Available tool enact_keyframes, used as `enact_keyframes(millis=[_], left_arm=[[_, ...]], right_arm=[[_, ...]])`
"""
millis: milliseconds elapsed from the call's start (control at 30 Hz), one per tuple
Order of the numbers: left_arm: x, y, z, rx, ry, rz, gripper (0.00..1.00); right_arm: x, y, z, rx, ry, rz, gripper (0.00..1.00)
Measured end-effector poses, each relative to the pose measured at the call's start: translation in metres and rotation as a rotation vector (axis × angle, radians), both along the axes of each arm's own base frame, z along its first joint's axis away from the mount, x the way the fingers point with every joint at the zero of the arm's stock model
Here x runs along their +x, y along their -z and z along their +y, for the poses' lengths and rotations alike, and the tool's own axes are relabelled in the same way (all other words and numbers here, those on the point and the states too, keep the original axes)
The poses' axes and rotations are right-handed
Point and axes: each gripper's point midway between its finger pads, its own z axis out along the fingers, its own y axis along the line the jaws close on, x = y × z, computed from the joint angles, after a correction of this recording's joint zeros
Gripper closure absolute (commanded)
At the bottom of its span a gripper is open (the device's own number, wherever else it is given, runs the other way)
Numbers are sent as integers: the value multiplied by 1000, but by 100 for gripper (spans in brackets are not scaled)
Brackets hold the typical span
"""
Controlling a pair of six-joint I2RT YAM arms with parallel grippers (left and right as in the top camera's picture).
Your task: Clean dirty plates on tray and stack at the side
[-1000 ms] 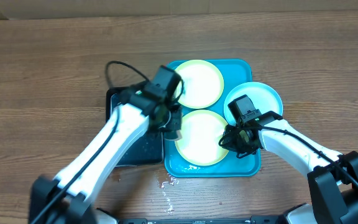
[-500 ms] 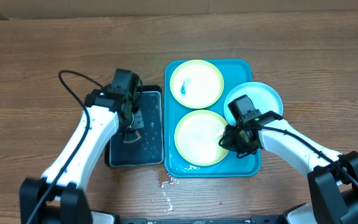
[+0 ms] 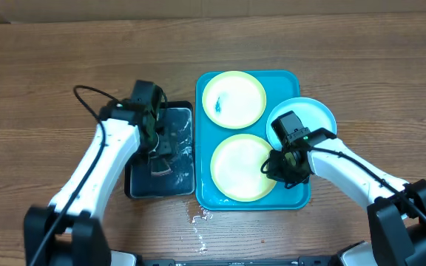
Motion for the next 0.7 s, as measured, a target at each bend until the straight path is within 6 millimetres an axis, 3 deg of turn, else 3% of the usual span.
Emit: enact_keyframes(millis=[100,200,233,300,400,500,700], left_arm=[[3,-40,-1,-21,-1,-83,0],[1,-88,-1,-46,0,-206,0],[1,-91,-1,-49,0,-216,0],[-7,-127,0,-72,1,-312,0],[-21,-160,-1,-112,8,-400,0],[-34,-187,-3,-156,19,-493,0],[-55,-213,-2,-193,29,-595,0]], right_arm=[[8,-19,1,-16,-26,-5,96],[29,-49,11,-13,-78,-73,96],[36,-60,17,-8,-103,-104,96],[54,-88,36,5,-168,-202,96],[71,-121,70,11,-264,-364,96],[79,-140,109,14,-345,-525,96],[78,-164,165,14,-421,-745,96]])
